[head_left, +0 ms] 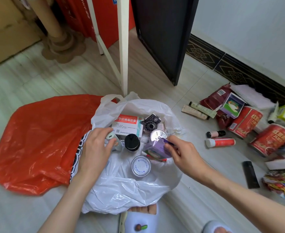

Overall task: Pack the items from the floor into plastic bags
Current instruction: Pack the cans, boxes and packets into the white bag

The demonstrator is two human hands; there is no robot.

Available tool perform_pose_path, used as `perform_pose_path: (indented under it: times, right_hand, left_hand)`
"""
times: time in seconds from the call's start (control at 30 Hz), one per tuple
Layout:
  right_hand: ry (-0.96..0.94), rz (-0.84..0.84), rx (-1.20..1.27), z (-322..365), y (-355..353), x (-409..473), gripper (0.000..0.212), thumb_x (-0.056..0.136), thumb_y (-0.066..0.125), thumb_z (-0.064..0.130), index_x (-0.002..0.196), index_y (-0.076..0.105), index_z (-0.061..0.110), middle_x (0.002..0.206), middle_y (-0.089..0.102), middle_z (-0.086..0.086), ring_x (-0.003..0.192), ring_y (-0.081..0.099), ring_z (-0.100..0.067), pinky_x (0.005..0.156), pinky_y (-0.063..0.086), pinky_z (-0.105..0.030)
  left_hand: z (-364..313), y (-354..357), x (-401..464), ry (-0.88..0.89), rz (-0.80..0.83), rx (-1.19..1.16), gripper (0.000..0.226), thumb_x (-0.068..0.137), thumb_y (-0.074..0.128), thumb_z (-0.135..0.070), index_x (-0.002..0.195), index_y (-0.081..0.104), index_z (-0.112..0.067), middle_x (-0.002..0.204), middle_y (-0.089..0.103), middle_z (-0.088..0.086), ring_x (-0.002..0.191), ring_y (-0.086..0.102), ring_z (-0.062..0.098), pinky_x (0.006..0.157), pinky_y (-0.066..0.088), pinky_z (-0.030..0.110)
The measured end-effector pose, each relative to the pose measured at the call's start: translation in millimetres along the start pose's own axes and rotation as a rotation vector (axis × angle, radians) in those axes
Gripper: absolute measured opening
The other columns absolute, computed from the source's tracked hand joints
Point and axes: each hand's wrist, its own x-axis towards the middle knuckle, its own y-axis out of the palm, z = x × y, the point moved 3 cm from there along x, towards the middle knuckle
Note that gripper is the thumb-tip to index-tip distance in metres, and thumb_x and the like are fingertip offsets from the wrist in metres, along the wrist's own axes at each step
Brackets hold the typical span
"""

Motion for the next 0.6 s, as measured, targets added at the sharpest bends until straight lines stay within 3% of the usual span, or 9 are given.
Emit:
perform_pose_path:
  times: [0.23,0.37,0.5,0.6]
  right_hand:
    - [0.12,0.169,-0.12,-22.3,17.4,4.0,0.01,0.094,0.044,0.02,0.096,0.051,0.013,0.099,0.061,-0.014,0.087,0.054,-0.034,0.07,0.038,-0.035]
    - [0.154,0.129,-0.12,-28.0,9.0,8.9,0.035,0.093,0.047,0.018,0.128,0.044,0.017,0.127,0.055,-0.007,0.111,0.054,-0.028,0.092,0.043,-0.036]
    - [0.143,0.122,-0.072,-36.1,2.6,-13.1,0.045,0.093,0.049,0.023,0.136,0.037,0.023,0.137,0.047,0.0,0.123,0.047,-0.02,0.102,0.036,-0.029]
    - [0.186,-0.009,-0.018,-52.9,-10.5,-33.8,0.049,0.093,0.05,0.027,0.139,0.035,0.024,0.141,0.043,0.005,0.128,0.042,-0.013,0.101,0.029,-0.02]
  left_hand:
    - [0.9,11.3,-3.8,0.003,-0.039,-0.053,0.029,0.079,0.066,0.002,0.108,0.063,-0.002,0.105,0.064,0.014,0.096,0.058,0.032,0.085,0.036,0.024]
    - [-3.7,11.1,-5.9,0.029,-0.079,-0.095,0.028,0.084,0.059,0.004,0.111,0.061,-0.002,0.114,0.062,0.014,0.104,0.058,0.028,0.092,0.034,0.02]
    - [-13.7,10.6,-10.7,0.074,-0.053,-0.104,0.027,0.089,0.055,-0.007,0.116,0.059,-0.002,0.124,0.058,0.013,0.116,0.053,0.024,0.101,0.031,0.02]
    - [-42.4,8.2,-17.3,0.189,-0.107,-0.121,0.032,0.089,0.046,-0.016,0.112,0.061,0.0,0.121,0.058,0.015,0.116,0.049,0.022,0.103,0.032,0.025]
